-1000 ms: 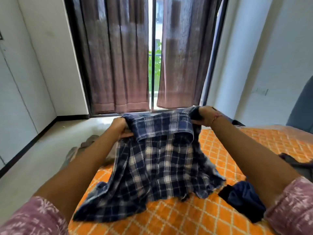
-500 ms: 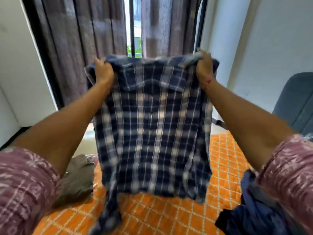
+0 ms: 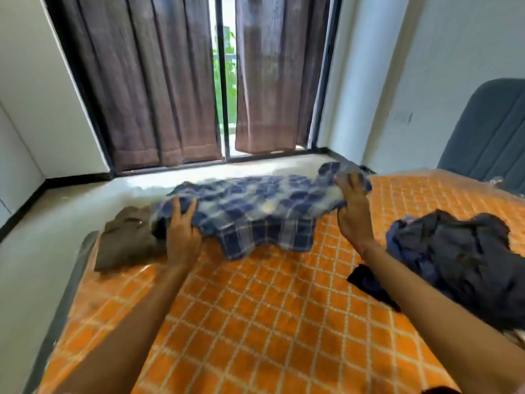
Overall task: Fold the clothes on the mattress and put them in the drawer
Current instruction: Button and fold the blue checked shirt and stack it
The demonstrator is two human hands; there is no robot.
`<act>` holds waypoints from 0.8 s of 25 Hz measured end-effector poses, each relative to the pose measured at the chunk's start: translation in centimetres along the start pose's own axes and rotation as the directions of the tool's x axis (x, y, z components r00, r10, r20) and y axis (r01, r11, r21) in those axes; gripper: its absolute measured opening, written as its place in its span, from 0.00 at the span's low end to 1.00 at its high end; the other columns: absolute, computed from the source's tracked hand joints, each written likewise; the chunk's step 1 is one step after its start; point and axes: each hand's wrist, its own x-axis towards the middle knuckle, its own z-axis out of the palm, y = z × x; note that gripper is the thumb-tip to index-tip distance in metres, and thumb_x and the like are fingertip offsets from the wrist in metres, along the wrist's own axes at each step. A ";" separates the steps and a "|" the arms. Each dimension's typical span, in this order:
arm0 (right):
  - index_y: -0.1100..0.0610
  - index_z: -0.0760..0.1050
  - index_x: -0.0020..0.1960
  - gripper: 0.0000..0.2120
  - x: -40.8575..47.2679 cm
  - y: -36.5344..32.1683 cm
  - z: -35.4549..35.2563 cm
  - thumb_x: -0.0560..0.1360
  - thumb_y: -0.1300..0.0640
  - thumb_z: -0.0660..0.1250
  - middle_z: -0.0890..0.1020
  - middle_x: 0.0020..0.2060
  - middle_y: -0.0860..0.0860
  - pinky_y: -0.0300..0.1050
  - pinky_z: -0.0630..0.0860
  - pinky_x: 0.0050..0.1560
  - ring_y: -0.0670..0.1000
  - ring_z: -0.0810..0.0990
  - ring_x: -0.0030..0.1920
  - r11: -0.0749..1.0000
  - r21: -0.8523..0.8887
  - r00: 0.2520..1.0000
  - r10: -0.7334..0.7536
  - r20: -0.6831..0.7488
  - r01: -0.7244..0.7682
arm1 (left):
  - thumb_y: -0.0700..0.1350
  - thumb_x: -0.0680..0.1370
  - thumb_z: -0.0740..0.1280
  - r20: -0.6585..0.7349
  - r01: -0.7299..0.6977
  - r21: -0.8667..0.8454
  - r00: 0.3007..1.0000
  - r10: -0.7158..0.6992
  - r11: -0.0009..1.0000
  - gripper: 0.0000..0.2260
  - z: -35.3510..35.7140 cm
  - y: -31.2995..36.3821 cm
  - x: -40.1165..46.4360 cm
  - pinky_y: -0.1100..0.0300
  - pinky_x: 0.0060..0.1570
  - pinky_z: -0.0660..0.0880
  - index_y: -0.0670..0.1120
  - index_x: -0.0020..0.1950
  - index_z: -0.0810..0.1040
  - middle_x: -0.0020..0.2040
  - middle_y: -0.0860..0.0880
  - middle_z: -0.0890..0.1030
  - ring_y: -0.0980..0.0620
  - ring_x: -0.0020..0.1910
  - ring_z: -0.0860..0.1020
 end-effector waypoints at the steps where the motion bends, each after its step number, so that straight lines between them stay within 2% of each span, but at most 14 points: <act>1: 0.58 0.67 0.71 0.32 -4.2 0.9 0.9 0.70 0.76 0.55 0.55 0.76 0.59 0.58 0.67 0.64 0.61 0.61 0.72 0.997 -0.064 0.998 0.048 0.049 -0.045 | 0.39 0.78 0.55 0.061 0.043 0.047 0.997 -0.046 0.998 0.22 0.6 -1.9 -3.5 0.43 0.64 0.67 0.39 0.72 0.68 0.77 0.38 0.52 0.33 0.70 0.64; 3: 0.57 0.65 0.72 0.31 -11.0 2.8 2.9 0.72 0.75 0.55 0.51 0.77 0.54 0.61 0.66 0.64 0.61 0.64 0.70 0.974 -0.184 0.972 0.166 0.168 -0.135 | 0.35 0.79 0.58 0.148 0.144 0.163 0.975 -0.168 0.976 0.21 1.4 -4.9 -9.5 0.44 0.53 0.72 0.41 0.73 0.67 0.78 0.39 0.51 0.33 0.64 0.71; 5: 0.54 0.63 0.74 0.31 -15.6 4.4 4.3 0.74 0.73 0.55 0.48 0.78 0.51 0.60 0.68 0.61 0.60 0.66 0.68 0.944 -0.288 0.934 0.239 0.266 -0.159 | 0.33 0.78 0.58 0.189 0.219 0.273 0.942 -0.276 0.937 0.23 1.5 -6.6 -14.1 0.48 0.44 0.72 0.43 0.73 0.67 0.78 0.41 0.51 0.36 0.51 0.78; 7: 0.53 0.61 0.75 0.31 -19.3 5.6 4.6 0.75 0.72 0.55 0.44 0.77 0.47 0.57 0.71 0.55 0.60 0.68 0.67 0.925 -0.326 0.887 0.310 0.342 -0.197 | 0.33 0.78 0.58 0.229 0.277 0.264 0.912 -0.339 0.924 0.23 1.3 -7.7 -17.1 0.49 0.42 0.73 0.43 0.72 0.68 0.78 0.42 0.50 0.38 0.47 0.78; 9: 0.53 0.60 0.75 0.31 -22.2 6.4 3.9 0.75 0.72 0.55 0.44 0.77 0.47 0.54 0.72 0.49 0.60 0.71 0.63 0.900 -0.358 0.852 0.378 0.363 -0.247 | 0.32 0.78 0.57 0.276 0.310 0.222 0.889 -0.364 0.925 0.22 1.1 -7.6 -19.3 0.48 0.48 0.73 0.43 0.73 0.68 0.79 0.43 0.48 0.38 0.57 0.76; 10: 0.53 0.60 0.75 0.32 -23.3 6.7 3.4 0.75 0.73 0.56 0.45 0.78 0.49 0.54 0.71 0.50 0.60 0.71 0.63 0.892 -0.373 0.841 0.396 0.369 -0.256 | 0.32 0.79 0.56 0.299 0.327 0.200 0.877 -0.375 0.924 0.22 1.0 -7.0 -20.3 0.47 0.54 0.71 0.43 0.73 0.67 0.79 0.43 0.47 0.38 0.65 0.71; 12: 0.53 0.59 0.76 0.35 -25.3 6.7 2.4 0.72 0.74 0.56 0.46 0.77 0.51 0.53 0.71 0.54 0.60 0.68 0.67 0.879 -0.397 0.819 0.422 0.388 -0.265 | 0.33 0.80 0.55 0.326 0.377 0.143 0.855 -0.403 0.915 0.23 0.7 -5.5 -22.5 0.48 0.63 0.67 0.44 0.76 0.61 0.78 0.45 0.41 0.43 0.76 0.53; 14: 0.51 0.52 0.78 0.37 -26.8 6.4 2.1 0.73 0.73 0.56 0.43 0.76 0.46 0.49 0.71 0.44 0.55 0.66 0.68 0.882 -0.332 0.833 0.440 0.334 -0.333 | 0.35 0.81 0.56 0.157 0.531 0.037 0.833 -0.530 0.846 0.27 0.7 -4.0 -23.5 0.51 0.62 0.66 0.44 0.78 0.49 0.77 0.44 0.38 0.47 0.76 0.47; 15: 0.52 0.49 0.78 0.37 -27.2 6.7 2.6 0.75 0.71 0.57 0.44 0.75 0.44 0.48 0.71 0.42 0.53 0.65 0.68 0.851 -0.263 0.828 0.513 0.226 -0.455 | 0.39 0.82 0.57 0.025 0.678 -0.076 0.735 -0.678 0.731 0.28 0.9 -3.0 -23.2 0.50 0.63 0.64 0.43 0.78 0.46 0.78 0.41 0.41 0.45 0.77 0.49; 16: 0.54 0.49 0.78 0.33 -27.6 6.1 2.9 0.77 0.66 0.58 0.48 0.76 0.46 0.48 0.72 0.45 0.54 0.65 0.68 0.758 -0.131 0.756 0.650 0.080 -0.639 | 0.43 0.82 0.57 -0.035 0.794 -0.221 0.574 -0.818 0.567 0.27 1.2 -2.3 -23.0 0.49 0.65 0.64 0.41 0.78 0.50 0.78 0.39 0.50 0.42 0.75 0.56; 17: 0.56 0.55 0.77 0.28 -27.6 5.2 3.5 0.79 0.58 0.60 0.58 0.75 0.50 0.50 0.72 0.50 0.55 0.68 0.67 0.587 0.084 0.586 0.809 -0.029 -0.806 | 0.49 0.82 0.58 0.019 0.834 -0.390 0.430 -0.903 0.389 0.24 1.6 -1.6 -22.4 0.48 0.63 0.67 0.40 0.76 0.59 0.74 0.38 0.62 0.41 0.69 0.66; 18: 0.58 0.63 0.73 0.26 -27.3 3.7 4.0 0.79 0.49 0.61 0.67 0.71 0.54 0.52 0.72 0.55 0.57 0.70 0.65 0.335 0.328 0.358 0.934 0.009 -0.883 | 0.53 0.81 0.59 0.170 0.809 -0.556 0.335 -0.927 0.191 0.23 2.1 -1.1 -21.8 0.48 0.58 0.72 0.40 0.70 0.68 0.67 0.40 0.73 0.41 0.61 0.74; 19: 0.60 0.68 0.70 0.29 -26.9 2.8 4.7 0.77 0.42 0.62 0.72 0.67 0.57 0.54 0.72 0.59 0.58 0.71 0.65 0.072 0.544 0.182 0.972 0.151 -0.836 | 0.56 0.79 0.63 0.328 0.779 -0.626 0.290 -0.899 0.023 0.23 2.6 -0.7 -21.3 0.48 0.53 0.75 0.39 0.65 0.73 0.60 0.41 0.78 0.42 0.54 0.77; 20: 0.63 0.70 0.68 0.33 -26.4 1.8 5.2 0.75 0.39 0.64 0.74 0.64 0.58 0.57 0.71 0.63 0.60 0.72 0.65 -0.043 0.576 0.144 0.951 0.275 -0.816 | 0.55 0.77 0.66 0.434 0.804 -0.593 0.274 -0.858 -0.043 0.22 2.9 -0.1 -20.9 0.47 0.52 0.77 0.39 0.62 0.75 0.56 0.42 0.79 0.42 0.52 0.79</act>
